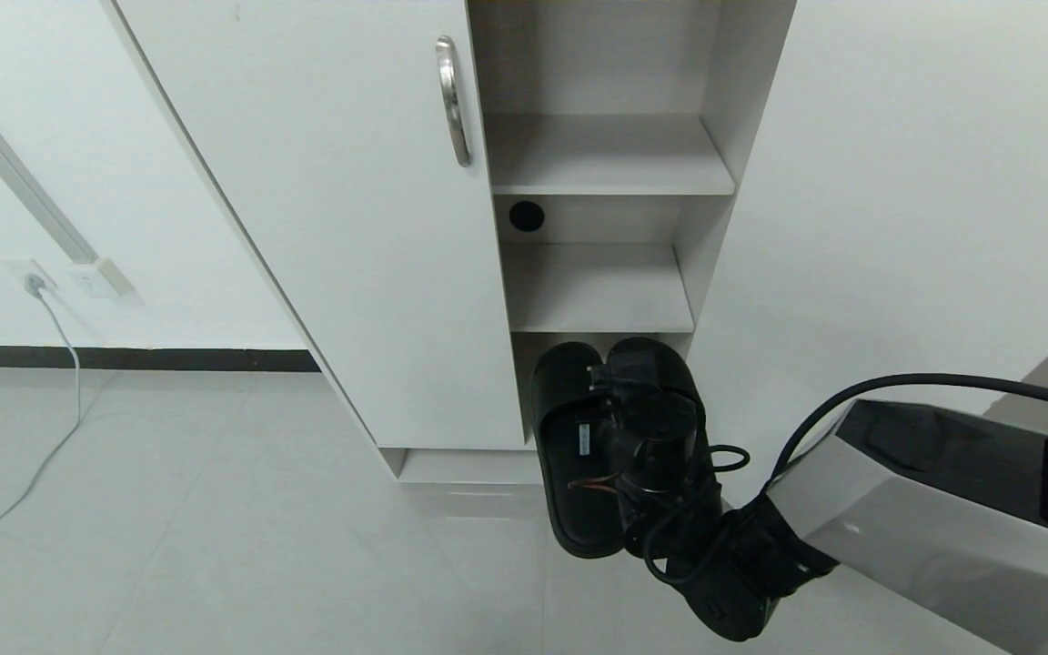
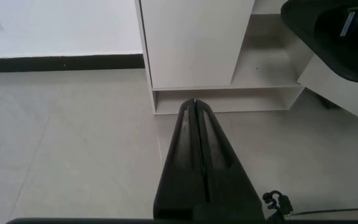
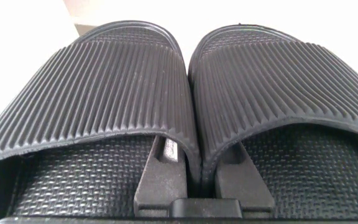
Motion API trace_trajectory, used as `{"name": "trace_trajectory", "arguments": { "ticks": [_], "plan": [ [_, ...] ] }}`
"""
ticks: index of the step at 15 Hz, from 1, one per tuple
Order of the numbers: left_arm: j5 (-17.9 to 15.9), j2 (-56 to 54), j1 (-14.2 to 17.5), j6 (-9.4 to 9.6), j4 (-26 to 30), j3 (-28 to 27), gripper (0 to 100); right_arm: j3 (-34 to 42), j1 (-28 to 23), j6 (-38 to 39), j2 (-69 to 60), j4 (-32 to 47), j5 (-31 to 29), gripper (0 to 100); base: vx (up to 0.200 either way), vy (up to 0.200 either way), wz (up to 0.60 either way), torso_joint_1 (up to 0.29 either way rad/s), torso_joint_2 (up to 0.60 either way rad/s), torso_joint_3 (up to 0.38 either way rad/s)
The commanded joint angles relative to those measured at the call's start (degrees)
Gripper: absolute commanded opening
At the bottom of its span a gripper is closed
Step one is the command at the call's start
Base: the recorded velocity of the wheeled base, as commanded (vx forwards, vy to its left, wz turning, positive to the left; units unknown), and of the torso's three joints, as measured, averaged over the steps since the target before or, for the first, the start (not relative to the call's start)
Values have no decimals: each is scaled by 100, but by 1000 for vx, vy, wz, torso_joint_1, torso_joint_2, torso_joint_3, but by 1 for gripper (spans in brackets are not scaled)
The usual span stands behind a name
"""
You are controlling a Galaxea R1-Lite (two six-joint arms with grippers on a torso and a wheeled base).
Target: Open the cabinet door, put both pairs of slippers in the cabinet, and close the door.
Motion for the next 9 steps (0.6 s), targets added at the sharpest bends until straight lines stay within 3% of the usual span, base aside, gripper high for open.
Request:
{"name": "trace_trajectory", "arguments": {
  "ticks": [1,9],
  "plan": [
    [-1,-2,0,2,-1,0,0,1,-2,4,34,-5,-1,0,200,0,0,-2,2,2],
    [-1,-2,0,2,-1,0,0,28,-2,22,43,-13,-1,0,200,0,0,2,1,2]
  ]
}}
